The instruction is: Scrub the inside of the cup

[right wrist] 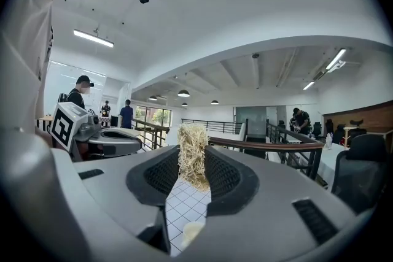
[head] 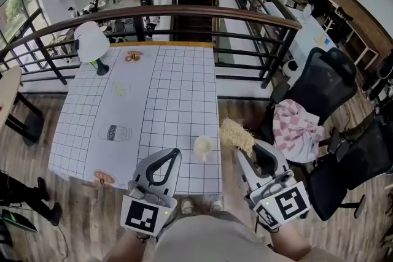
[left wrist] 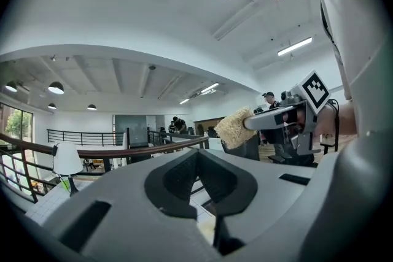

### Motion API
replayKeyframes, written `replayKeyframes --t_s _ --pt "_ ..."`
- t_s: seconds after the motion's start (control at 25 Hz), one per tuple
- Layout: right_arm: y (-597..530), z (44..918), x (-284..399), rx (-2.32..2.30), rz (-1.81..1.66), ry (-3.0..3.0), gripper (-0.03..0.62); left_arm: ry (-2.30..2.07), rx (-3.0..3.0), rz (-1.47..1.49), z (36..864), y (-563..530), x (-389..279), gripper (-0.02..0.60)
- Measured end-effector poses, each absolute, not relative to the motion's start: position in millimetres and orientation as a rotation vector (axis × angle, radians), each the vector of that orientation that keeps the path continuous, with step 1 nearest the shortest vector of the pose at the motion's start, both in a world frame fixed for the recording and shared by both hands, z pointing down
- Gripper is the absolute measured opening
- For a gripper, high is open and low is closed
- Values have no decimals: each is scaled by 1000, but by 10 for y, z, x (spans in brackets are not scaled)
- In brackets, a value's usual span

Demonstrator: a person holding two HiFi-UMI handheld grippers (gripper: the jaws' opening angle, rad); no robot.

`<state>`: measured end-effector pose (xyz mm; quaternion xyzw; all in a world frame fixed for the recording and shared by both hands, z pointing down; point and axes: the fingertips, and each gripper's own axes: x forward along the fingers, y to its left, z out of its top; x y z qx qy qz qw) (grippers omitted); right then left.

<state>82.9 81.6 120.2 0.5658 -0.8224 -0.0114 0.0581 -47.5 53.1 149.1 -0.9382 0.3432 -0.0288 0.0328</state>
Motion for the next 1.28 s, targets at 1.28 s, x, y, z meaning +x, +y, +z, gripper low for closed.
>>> replayKeyframes --t_s 1.28 --pt "124 2581 1150 1471 326 -2485 112 989 -2896 -890 3646 216 427 120"
